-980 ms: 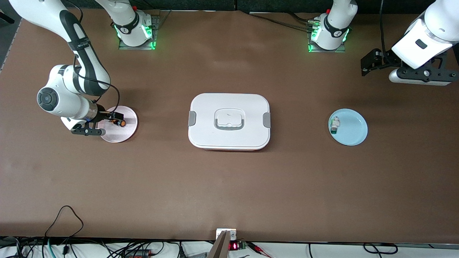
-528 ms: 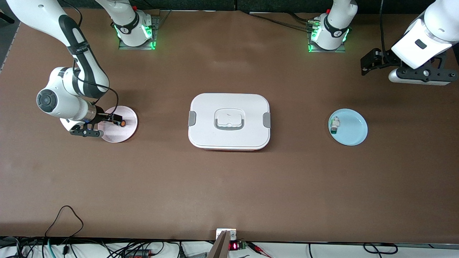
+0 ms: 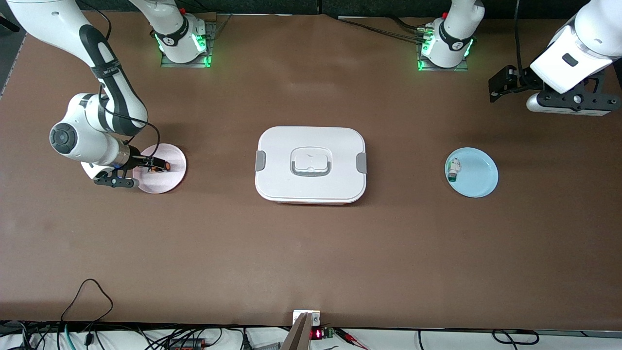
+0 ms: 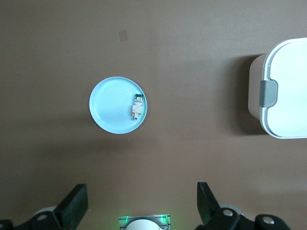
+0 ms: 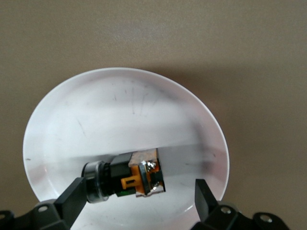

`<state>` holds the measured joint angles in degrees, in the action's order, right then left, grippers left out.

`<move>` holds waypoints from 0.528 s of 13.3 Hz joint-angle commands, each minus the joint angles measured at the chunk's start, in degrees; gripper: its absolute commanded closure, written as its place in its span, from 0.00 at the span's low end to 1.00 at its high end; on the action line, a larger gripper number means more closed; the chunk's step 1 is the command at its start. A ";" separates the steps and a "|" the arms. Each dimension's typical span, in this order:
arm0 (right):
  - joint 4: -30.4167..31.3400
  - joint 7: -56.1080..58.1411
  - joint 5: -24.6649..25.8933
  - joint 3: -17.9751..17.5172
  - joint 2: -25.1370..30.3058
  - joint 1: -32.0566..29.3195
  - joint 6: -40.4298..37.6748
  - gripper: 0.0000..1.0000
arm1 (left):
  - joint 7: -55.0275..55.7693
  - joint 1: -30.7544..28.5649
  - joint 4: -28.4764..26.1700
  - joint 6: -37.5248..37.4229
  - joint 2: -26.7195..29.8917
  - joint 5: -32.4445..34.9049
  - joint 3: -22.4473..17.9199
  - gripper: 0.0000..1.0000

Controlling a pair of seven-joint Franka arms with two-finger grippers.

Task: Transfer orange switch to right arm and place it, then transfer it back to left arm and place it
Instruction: 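Close the right gripper on the orange switch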

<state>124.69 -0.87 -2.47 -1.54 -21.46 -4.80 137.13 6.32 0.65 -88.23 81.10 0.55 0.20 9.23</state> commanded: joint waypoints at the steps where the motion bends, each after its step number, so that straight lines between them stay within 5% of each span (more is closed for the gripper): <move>1: -0.77 -1.24 -1.05 -0.92 1.24 -0.29 -0.63 0.00 | -0.52 -0.13 0.96 -0.94 -0.02 -0.64 0.18 0.00; 7: -1.47 4.72 0.00 -1.10 0.11 0.06 -0.99 0.00 | -0.43 -0.04 0.96 -0.94 -0.02 -0.64 0.18 0.00</move>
<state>123.23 1.34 -2.40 -2.26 -21.08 -4.69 136.66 6.32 0.69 -88.23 81.10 0.55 0.20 9.27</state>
